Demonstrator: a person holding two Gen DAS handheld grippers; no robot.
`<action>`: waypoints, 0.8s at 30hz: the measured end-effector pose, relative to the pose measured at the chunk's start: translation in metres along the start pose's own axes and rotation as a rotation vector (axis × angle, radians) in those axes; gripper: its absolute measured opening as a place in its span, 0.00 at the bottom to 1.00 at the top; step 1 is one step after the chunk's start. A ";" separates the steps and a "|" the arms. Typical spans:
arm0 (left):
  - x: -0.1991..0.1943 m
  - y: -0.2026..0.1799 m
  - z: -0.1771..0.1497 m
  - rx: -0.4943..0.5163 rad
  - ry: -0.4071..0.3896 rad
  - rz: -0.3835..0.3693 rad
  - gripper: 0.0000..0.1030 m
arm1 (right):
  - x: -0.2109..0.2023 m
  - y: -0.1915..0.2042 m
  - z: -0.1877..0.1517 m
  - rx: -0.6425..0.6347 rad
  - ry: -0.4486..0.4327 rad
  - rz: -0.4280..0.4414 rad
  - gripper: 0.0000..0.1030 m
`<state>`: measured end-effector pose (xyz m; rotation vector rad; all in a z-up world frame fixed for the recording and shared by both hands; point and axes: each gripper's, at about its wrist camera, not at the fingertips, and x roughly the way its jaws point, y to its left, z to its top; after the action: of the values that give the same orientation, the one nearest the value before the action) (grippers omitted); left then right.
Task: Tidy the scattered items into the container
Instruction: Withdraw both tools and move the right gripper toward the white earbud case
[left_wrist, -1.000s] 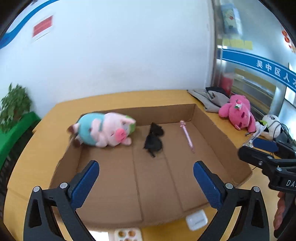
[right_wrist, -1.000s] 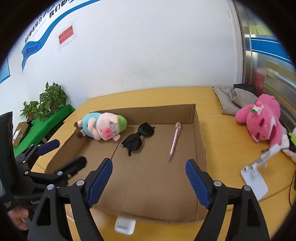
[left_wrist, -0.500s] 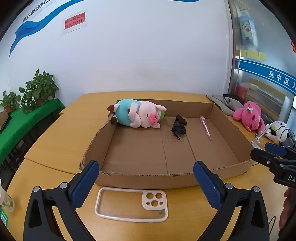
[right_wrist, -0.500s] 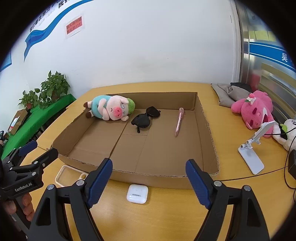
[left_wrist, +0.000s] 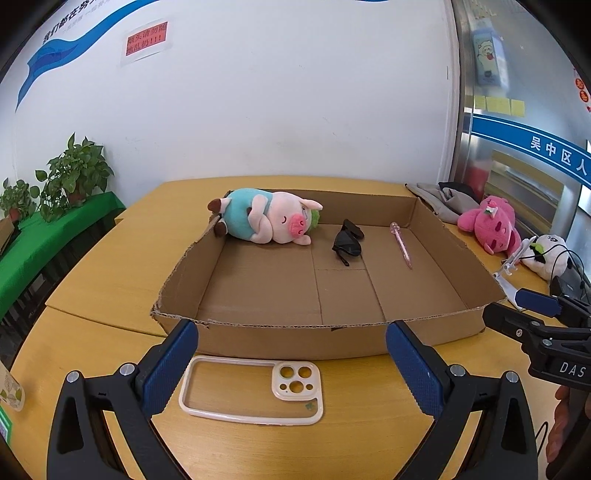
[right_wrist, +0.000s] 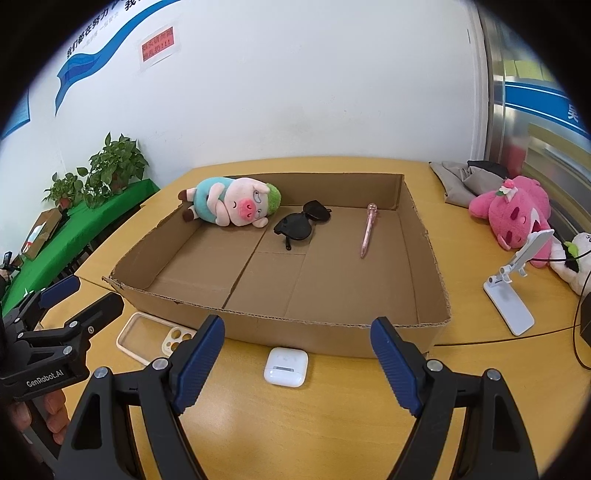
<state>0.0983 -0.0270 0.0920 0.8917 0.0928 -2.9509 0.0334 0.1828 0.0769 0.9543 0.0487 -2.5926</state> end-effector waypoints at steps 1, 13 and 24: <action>0.000 -0.002 0.000 0.000 0.002 -0.007 1.00 | 0.000 -0.002 -0.001 0.003 0.001 -0.001 0.79; 0.005 -0.001 -0.012 -0.002 0.057 -0.033 1.00 | 0.014 -0.010 -0.018 0.032 0.049 0.031 0.79; 0.019 -0.001 -0.029 -0.017 0.144 -0.105 1.00 | 0.079 -0.008 -0.053 0.017 0.252 0.091 0.79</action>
<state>0.0987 -0.0242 0.0572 1.1302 0.1757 -2.9712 0.0079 0.1720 -0.0144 1.2546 0.0492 -2.3803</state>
